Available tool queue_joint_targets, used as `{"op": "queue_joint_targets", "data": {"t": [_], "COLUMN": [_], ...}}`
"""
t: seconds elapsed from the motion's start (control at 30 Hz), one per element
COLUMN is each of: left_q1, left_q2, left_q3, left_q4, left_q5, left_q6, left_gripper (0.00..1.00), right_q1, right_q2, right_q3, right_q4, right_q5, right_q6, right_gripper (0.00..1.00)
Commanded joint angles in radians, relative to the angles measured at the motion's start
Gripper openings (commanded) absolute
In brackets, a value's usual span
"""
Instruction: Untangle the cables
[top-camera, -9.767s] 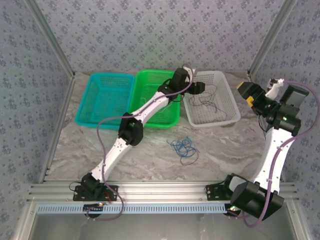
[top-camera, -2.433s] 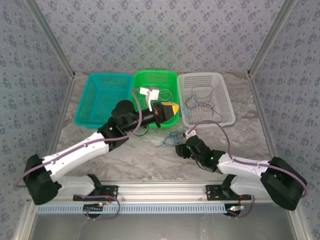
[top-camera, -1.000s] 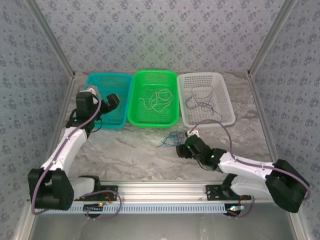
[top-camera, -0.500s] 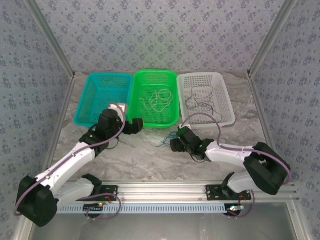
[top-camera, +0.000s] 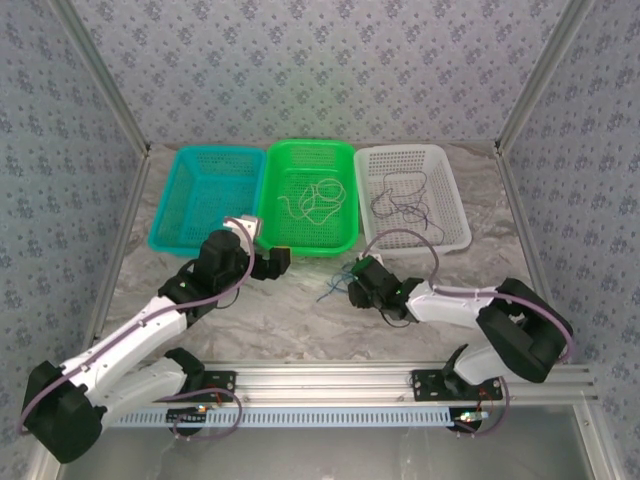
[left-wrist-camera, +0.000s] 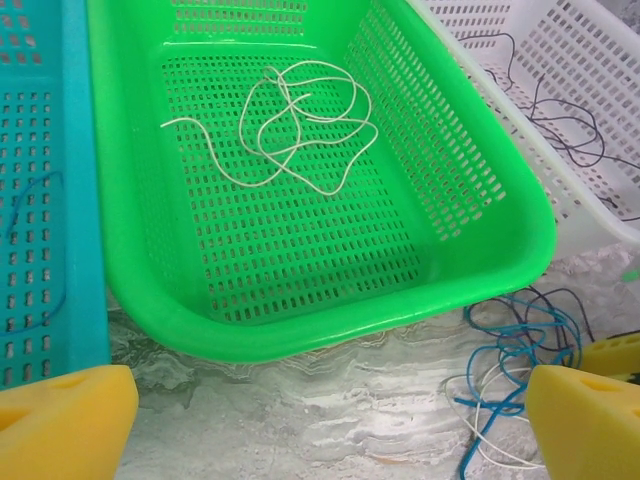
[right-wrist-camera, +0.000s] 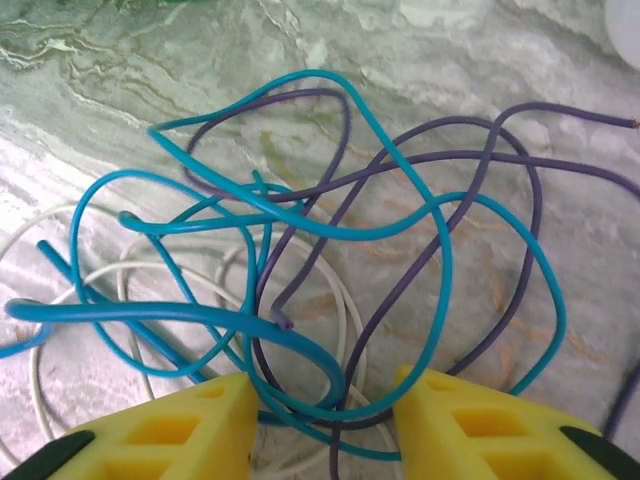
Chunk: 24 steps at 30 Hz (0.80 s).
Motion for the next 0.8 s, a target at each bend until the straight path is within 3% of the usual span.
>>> {"op": "queue_joint_targets", "data": {"t": [0.0, 0.27, 0.6, 0.77], "left_q1": [-0.004, -0.016, -0.136, -0.156], "left_q2": [0.005, 0.070, 0.264, 0.365], "left_q3": [0.003, 0.018, 0.086, 0.056], "left_q4": [0.013, 0.022, -0.023, 0.089], "left_q5": [0.002, 0.063, 0.119, 0.210], "left_q6": [0.018, 0.034, 0.094, -0.001], "left_gripper": [0.99, 0.98, 0.92, 0.84], "right_q1": [0.025, 0.066, 0.040, 0.002], "right_q2": [-0.042, -0.225, -0.445, -0.479], "right_q3": [-0.047, -0.060, -0.021, -0.048], "right_q4": [-0.132, -0.242, -0.312, -0.276], "right_q5": [-0.039, -0.010, 0.021, 0.025], "right_q6": [0.037, 0.033, -0.016, 0.000], "right_gripper": [0.39, 0.39, 0.45, 0.50]}}
